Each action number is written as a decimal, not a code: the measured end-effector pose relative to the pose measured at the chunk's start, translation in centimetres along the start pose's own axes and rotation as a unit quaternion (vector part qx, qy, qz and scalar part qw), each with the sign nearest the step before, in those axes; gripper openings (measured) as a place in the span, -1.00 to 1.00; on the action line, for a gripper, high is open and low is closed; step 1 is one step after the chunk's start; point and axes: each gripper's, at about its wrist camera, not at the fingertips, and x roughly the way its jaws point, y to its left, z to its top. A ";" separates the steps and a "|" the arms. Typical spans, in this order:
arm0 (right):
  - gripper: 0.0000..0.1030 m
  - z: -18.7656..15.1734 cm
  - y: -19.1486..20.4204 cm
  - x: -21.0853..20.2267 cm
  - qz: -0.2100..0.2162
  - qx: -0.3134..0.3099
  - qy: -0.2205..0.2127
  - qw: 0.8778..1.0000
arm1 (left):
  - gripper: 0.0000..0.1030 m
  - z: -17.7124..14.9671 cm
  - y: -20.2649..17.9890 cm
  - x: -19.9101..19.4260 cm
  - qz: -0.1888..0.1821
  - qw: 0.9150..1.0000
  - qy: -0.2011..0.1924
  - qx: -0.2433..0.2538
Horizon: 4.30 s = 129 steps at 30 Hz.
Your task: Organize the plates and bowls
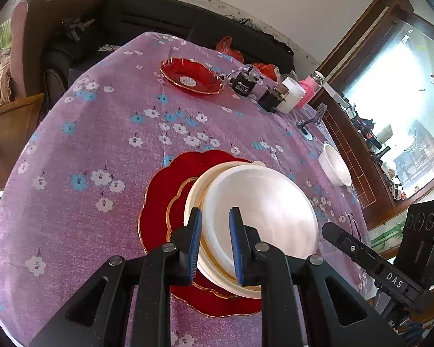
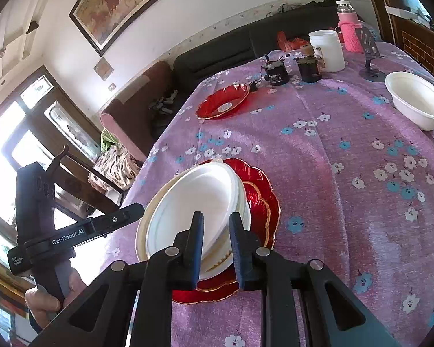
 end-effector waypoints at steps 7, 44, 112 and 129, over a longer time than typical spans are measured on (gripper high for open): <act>-0.61 0.6 -2.3 -2.6 0.001 0.025 -0.030 0.999 | -0.66 0.2 -0.8 -1.8 -0.006 1.000 -0.018 0.007; -0.33 10.1 -31.4 -12.4 -0.139 0.281 -0.175 0.933 | -0.47 2.2 -30.5 15.7 -0.009 0.977 0.096 0.191; -0.74 -9.0 -14.6 -11.1 -0.129 0.110 -0.041 0.985 | -0.65 -12.6 -19.0 10.1 0.044 0.960 0.055 0.272; -0.52 -9.3 -13.5 -10.7 -0.143 0.104 -0.044 0.983 | -0.20 -13.6 -17.8 9.6 0.079 0.948 -0.022 0.307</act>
